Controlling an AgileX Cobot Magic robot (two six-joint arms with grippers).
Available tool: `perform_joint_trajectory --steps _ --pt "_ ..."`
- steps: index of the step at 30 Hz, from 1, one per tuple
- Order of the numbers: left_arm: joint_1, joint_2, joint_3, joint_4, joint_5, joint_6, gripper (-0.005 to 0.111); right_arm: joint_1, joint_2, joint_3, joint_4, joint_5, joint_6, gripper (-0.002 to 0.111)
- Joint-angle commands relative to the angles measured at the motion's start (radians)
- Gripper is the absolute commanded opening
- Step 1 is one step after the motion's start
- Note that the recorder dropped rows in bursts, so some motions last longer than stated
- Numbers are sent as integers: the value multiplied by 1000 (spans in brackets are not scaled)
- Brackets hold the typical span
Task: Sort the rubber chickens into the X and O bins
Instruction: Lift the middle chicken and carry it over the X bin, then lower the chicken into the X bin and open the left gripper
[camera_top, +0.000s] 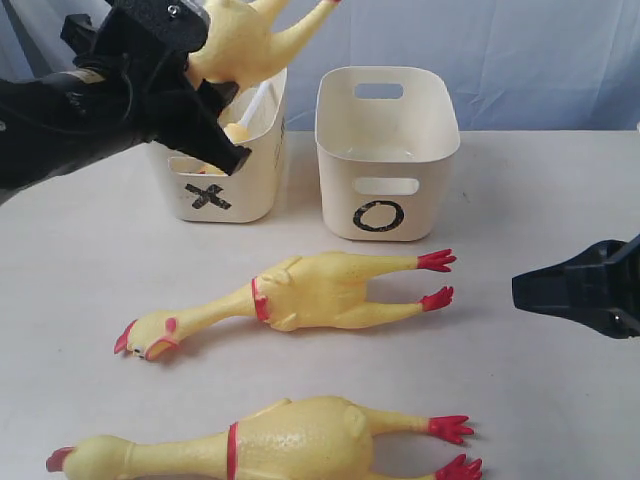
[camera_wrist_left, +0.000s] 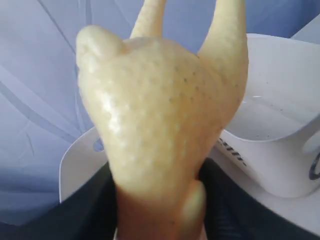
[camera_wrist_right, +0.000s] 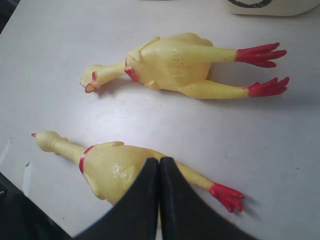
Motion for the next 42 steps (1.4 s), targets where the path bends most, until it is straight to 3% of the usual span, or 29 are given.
perform_joint_trajectory --steps 1,5,9,18,27,35,42 --pt "55 84 -67 -5 -45 -9 0 0 1 -7 8 -5 -3 0" --pt "146 186 -169 -5 -45 -59 0 0 1 -7 8 -5 -3 0" --pt "234 299 -301 -5 44 -196 0 0 1 -7 8 -5 -3 0" --pt "256 509 -502 6 215 -218 0 0 1 -7 8 -5 -3 0" --pt "281 568 -543 -58 201 -220 16 0 1 -7 8 -3 -3 0" --pt "355 577 -543 -95 299 -218 23 0 1 -7 8 -1 -3 0" --pt "362 577 -543 -78 339 -218 42 0 1 -7 8 -1 -3 0"
